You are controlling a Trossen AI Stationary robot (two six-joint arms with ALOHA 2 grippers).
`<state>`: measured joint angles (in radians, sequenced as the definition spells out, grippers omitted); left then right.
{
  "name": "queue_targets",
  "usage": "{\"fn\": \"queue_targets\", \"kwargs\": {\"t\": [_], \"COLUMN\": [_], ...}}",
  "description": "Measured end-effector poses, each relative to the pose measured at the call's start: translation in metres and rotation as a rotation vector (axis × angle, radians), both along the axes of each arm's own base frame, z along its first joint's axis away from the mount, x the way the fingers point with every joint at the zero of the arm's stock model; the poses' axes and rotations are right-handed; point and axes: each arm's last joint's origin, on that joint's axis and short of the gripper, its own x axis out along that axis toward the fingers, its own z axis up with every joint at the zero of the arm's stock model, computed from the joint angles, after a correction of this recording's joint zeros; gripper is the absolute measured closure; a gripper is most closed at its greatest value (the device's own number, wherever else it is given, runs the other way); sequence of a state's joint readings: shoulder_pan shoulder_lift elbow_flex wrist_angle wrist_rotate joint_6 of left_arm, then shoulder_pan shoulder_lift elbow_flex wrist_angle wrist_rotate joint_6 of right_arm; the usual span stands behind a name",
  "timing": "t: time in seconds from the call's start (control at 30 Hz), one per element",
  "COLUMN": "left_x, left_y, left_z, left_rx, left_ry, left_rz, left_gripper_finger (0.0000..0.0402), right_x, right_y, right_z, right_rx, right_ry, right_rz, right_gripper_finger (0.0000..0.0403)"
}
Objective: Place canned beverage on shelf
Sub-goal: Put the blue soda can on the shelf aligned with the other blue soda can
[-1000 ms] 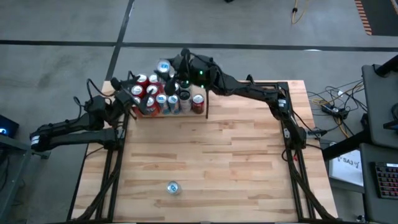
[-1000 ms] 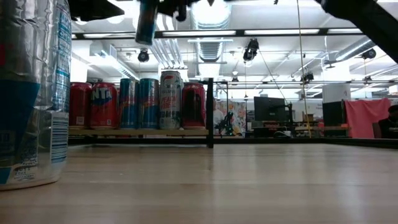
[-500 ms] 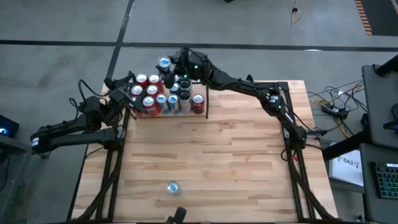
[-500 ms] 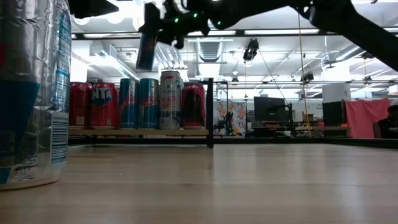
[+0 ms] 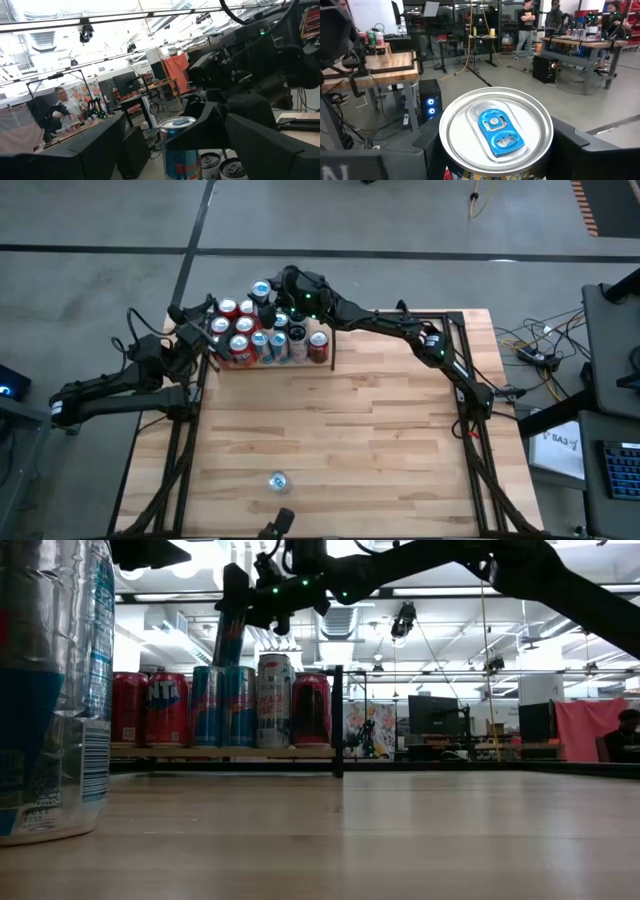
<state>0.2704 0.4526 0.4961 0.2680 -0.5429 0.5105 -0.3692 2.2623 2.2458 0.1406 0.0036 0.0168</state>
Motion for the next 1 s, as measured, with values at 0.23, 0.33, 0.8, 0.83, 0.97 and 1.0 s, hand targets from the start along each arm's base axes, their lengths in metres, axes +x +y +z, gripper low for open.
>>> {"fn": "queue_targets", "kwargs": {"t": [0.23, 0.33, 0.8, 0.83, 0.97, 1.0], "left_x": [0.0, 0.0, 0.0, 0.0, 0.0, 0.0], "left_y": [0.0, 0.0, 0.0, 0.0, 0.0, 0.0], "left_z": [0.0, 0.0, -0.001, -0.001, -0.001, -0.001], "left_rx": [0.0, 0.0, 0.002, 0.002, 0.003, 0.003], "left_ry": [0.002, 0.002, 0.006, 0.006, 0.006, 0.006], "left_rz": [0.0, 0.0, 0.001, 0.001, 0.001, 0.001], "left_gripper_finger": [0.0073, 0.0073, 0.0073, 0.0073, 0.0073, 0.0073], "right_x": [0.001, 0.001, 0.002, 0.002, 0.005, 0.008], "right_y": [0.0, 0.0, 0.001, 0.001, 0.003, 0.003], "right_z": [-0.007, -0.011, -0.015, -0.014, -0.02, -0.025], "right_rx": [0.012, 0.021, 0.035, 0.034, 0.046, 0.046], "right_ry": [0.019, 0.024, 0.029, 0.027, 0.022, 0.03], "right_rz": [0.0, -0.001, -0.018, -0.017, -0.013, -0.012], "right_gripper_finger": [0.018, 0.018, 0.018, 0.018, 0.018, 0.018]}}
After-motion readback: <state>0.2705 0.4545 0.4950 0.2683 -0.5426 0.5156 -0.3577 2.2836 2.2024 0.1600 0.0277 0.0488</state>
